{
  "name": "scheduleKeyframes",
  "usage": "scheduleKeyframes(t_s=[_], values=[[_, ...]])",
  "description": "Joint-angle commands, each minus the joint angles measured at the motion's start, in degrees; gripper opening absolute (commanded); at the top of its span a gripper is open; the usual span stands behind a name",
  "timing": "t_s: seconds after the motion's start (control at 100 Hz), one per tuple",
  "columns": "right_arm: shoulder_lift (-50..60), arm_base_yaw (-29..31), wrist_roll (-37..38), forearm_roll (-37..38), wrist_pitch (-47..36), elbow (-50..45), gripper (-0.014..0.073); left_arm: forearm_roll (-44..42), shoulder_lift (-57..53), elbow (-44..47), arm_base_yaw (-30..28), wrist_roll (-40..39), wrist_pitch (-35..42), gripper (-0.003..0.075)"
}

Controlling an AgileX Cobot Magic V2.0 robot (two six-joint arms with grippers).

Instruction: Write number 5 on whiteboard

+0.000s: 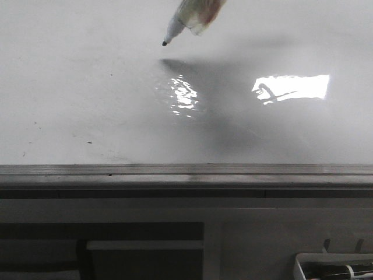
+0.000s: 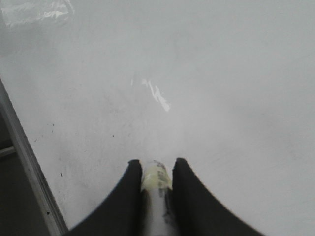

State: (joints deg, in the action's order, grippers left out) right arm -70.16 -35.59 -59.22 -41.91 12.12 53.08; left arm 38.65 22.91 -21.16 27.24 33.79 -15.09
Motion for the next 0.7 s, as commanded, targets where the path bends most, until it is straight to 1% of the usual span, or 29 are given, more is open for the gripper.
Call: scheduleKeyframes(t_s=[0.0,0.14,0.5,0.69], values=[[0.9,0.3,-0.1,0.4,-2.0,1.8,-0.0049,1.2,0.3,-1.6,-0.2,-0.5,3.8,-0.0020],[0.9,0.3,-0.1,0.4,-3.4,-0.5,-0.0049,1.2,0.3,-1.6,-0.2,-0.5,3.8,-0.0020],[0.9,0.3,-0.1,0.4,-3.3,-5.3,-0.0049,1.2,0.3,-1.6,-0.2,-0.5,3.8,-0.0020],[0.0,0.3,-0.1,0.4,0.4,-5.5,-0.0049,1.2,0.3,-1.6,-0.2,-0.5,3.8,-0.0020]])
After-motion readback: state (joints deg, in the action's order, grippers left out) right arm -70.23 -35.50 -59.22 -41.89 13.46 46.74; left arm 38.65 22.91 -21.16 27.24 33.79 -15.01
